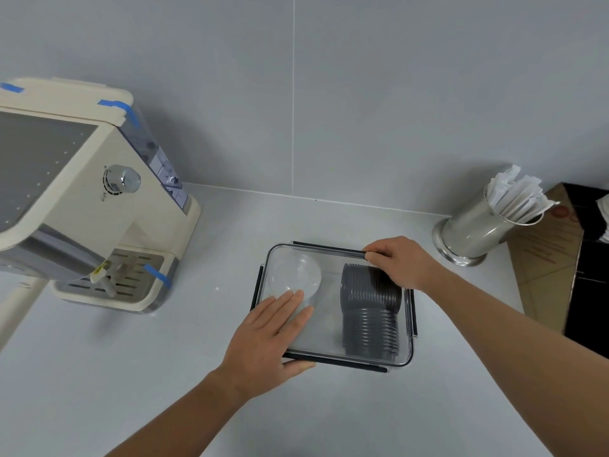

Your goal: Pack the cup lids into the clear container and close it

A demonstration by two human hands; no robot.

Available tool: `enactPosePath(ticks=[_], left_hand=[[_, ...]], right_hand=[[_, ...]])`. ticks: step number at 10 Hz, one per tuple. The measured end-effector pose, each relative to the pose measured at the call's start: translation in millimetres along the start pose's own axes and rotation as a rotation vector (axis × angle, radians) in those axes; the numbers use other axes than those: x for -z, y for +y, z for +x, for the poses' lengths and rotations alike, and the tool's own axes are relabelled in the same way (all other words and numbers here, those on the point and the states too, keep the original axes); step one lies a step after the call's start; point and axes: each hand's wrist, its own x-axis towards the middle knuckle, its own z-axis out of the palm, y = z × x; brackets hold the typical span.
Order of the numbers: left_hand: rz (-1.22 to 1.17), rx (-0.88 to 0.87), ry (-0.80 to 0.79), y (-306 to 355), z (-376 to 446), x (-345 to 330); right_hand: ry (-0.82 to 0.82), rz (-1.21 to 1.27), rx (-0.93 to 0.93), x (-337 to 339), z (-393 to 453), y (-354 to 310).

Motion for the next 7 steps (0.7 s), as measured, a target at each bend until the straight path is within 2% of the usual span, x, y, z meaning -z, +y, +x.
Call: enactPosePath(ticks=[4, 6, 7], left_hand=[[-0.077, 0.041, -0.023, 1, 0, 4], [-0.104, 0.074, -0.061, 4, 1, 10], [-0.116, 0.063, -0.051, 14, -5, 11]], right_hand=[[0.08, -0.029, -0.094, -15, -20, -10], [0.088, 0.151, -0.166, -6, -51, -10], [0.134, 0.379, -0.157, 12, -69, -8]])
